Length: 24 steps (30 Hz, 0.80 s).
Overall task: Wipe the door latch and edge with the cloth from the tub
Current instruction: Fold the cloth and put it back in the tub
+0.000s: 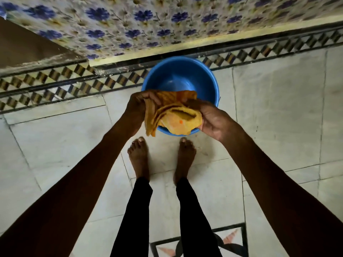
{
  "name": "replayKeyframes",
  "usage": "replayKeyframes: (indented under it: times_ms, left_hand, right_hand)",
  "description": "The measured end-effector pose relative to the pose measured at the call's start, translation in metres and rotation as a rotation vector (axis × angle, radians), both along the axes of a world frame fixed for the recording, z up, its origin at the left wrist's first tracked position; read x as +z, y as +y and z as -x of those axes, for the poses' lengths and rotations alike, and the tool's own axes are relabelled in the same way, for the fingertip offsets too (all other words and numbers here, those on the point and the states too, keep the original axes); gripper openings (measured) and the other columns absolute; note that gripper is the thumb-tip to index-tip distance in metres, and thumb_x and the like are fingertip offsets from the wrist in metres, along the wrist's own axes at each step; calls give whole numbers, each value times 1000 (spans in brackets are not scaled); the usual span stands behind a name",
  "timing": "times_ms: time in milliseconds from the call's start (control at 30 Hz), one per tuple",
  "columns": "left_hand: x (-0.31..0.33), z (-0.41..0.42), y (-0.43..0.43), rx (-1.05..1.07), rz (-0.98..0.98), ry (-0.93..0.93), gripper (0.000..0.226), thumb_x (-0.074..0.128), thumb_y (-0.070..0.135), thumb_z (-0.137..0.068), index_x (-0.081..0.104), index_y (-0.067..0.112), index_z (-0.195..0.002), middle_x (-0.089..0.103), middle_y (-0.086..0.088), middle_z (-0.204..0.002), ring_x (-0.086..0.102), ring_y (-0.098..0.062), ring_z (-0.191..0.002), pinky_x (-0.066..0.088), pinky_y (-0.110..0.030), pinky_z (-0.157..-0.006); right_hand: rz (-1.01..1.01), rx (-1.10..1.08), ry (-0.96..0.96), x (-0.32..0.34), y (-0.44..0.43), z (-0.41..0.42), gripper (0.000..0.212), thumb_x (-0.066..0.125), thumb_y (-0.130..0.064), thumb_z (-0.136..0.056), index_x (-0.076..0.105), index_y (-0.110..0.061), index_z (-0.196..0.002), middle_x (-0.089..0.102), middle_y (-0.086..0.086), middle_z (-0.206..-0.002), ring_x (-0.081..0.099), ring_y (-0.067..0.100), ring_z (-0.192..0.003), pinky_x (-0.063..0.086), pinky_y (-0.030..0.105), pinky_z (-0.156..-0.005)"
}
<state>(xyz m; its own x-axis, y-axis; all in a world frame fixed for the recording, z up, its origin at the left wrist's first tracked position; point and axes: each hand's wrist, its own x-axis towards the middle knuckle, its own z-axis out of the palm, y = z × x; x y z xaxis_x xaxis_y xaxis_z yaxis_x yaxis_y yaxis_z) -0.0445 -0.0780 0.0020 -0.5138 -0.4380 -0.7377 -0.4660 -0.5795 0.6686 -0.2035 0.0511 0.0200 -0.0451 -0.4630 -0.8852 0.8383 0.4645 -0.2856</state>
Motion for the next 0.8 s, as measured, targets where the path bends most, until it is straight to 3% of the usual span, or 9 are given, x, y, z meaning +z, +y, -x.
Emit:
replayKeyframes:
  times_ms: [67, 133, 233, 333, 400, 467, 600, 700, 800]
  left_hand:
    - [-6, 5, -12, 47, 4, 0, 25, 51, 1, -97, 67, 18, -104, 73, 10, -100, 68, -14, -94, 59, -42, -86]
    - [-13, 6, -14, 130, -117, -36, 31, 48, 0, -101, 60, 20, -122, 67, -1, -118, 68, -16, -96, 59, -32, -70]
    - [-20, 8, -4, 237, -357, -45, 29, 39, 15, -108, 58, 16, -130, 71, -4, -111, 70, -17, -94, 61, -31, -77]
    - [-28, 10, -1, 307, -458, 0, 37, 31, 23, -109, 63, 12, -124, 75, -5, -107, 71, -19, -100, 59, -34, -88]
    - [-34, 9, 5, 355, -309, -82, 35, 36, 24, -107, 63, 11, -126, 72, -8, -113, 68, -22, -106, 55, -40, -97]
    - [-46, 2, 8, 279, 115, -249, 26, 51, 21, -98, 66, 16, -119, 70, -5, -113, 66, -22, -106, 53, -46, -100]
    - [-61, -13, 19, 102, 805, -347, 36, 64, 5, -87, 59, 6, -123, 61, -7, -115, 62, -16, -101, 53, -15, -79]
    - [-78, -22, 21, 32, 690, -362, 57, 72, 14, -90, 45, 8, -139, 57, -11, -125, 61, -20, -109, 55, -21, -83]
    - [-91, -30, 23, -20, 729, -338, 46, 70, 19, -94, 52, 5, -134, 64, -10, -120, 64, -19, -106, 59, -30, -84]
  right_hand:
    - [3, 153, 147, -9, 0, 2, 29, 63, 1, -86, 67, -4, -115, 71, 18, -110, 70, 29, -98, 56, 40, -92]
    - [-45, 134, 193, -17, 1, 1, 37, 66, 1, -83, 65, -7, -120, 67, 19, -122, 66, 34, -109, 52, 47, -97]
    - [-12, -41, 2, -30, 6, -3, 51, 67, 0, -82, 58, -10, -132, 66, 14, -124, 65, 30, -112, 55, 45, -93]
    - [7, 5, -58, -41, 6, -10, 57, 62, 9, -83, 52, -7, -137, 68, 14, -115, 71, 26, -97, 60, 38, -77]
    - [-77, 25, 50, -55, 3, -15, 55, 62, 12, -83, 52, -2, -134, 69, 14, -107, 73, 25, -87, 61, 36, -68]
    - [-174, 11, 167, -75, 0, -16, 53, 63, 9, -82, 54, -5, -133, 70, 16, -109, 71, 28, -90, 61, 37, -67]
    - [-205, 19, 275, -115, -13, -12, 42, 57, 10, -84, 55, -11, -121, 67, 11, -101, 68, 26, -84, 59, 40, -66]
    - [-211, 68, 301, -137, -29, -9, 32, 55, 13, -84, 56, -16, -98, 65, 7, -85, 67, 18, -65, 59, 33, -53]
    - [-335, 165, 446, -183, -33, -10, 26, 65, 5, -77, 59, -17, -89, 66, 9, -83, 67, 25, -69, 58, 35, -56]
